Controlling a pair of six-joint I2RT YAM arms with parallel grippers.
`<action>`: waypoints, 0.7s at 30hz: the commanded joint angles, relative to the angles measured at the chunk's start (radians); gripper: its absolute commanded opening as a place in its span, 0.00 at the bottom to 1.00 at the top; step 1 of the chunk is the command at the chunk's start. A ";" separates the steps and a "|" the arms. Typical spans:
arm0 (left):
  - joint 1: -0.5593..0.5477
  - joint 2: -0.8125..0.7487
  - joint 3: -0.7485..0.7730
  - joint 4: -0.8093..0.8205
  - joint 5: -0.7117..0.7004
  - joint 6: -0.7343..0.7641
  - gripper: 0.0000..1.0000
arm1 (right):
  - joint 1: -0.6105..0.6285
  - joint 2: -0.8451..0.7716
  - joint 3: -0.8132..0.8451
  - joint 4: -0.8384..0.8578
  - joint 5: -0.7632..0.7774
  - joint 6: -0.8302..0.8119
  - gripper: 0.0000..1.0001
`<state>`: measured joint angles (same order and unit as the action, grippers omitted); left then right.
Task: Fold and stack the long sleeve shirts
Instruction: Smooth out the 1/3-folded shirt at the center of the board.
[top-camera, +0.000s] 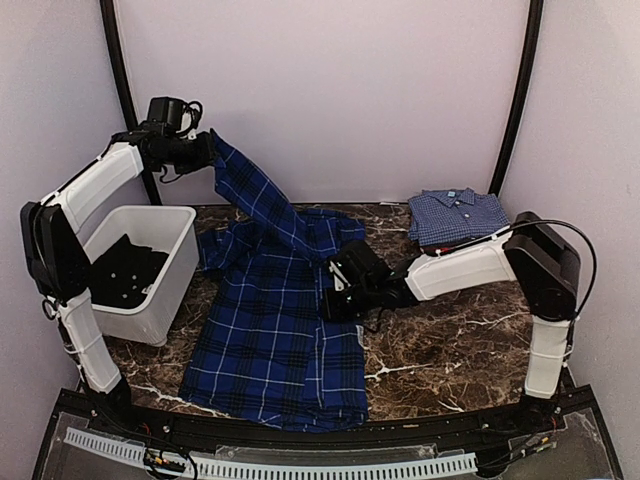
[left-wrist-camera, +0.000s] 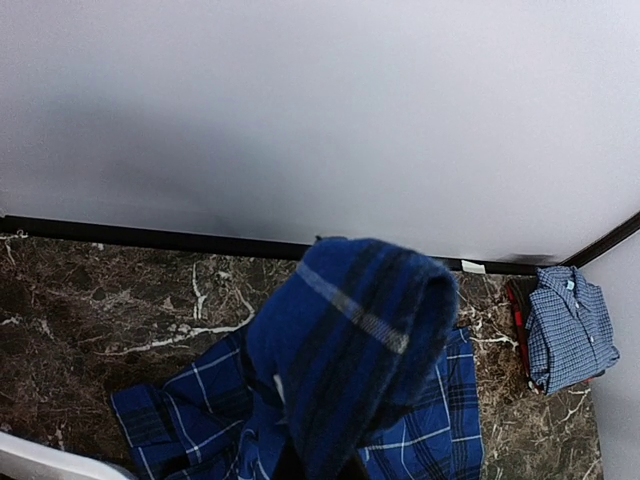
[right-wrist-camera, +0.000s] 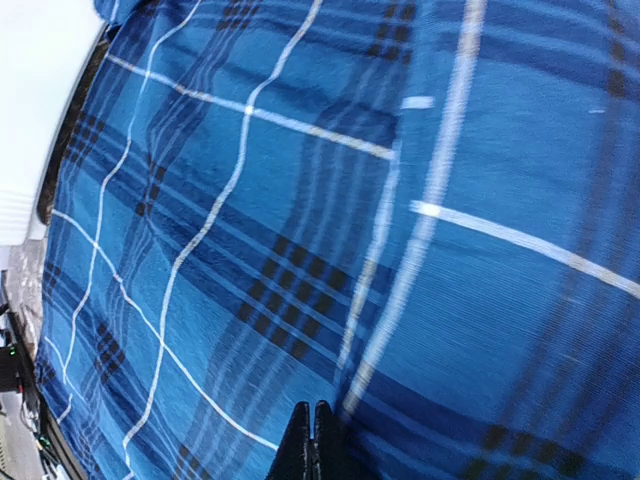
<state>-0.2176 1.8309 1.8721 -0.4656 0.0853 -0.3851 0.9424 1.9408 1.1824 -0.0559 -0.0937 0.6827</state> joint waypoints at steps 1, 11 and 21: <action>0.006 0.015 0.031 -0.020 -0.029 0.006 0.00 | 0.002 0.058 -0.030 0.143 -0.087 0.021 0.00; 0.006 0.042 0.025 -0.033 -0.002 0.013 0.00 | -0.029 -0.123 -0.135 0.184 -0.127 0.042 0.02; 0.006 0.029 0.005 -0.019 0.023 0.029 0.00 | -0.068 -0.165 -0.339 0.357 -0.213 0.137 0.00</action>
<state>-0.2176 1.8904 1.8786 -0.4896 0.0937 -0.3809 0.8799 1.7679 0.9382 0.2024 -0.2573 0.7620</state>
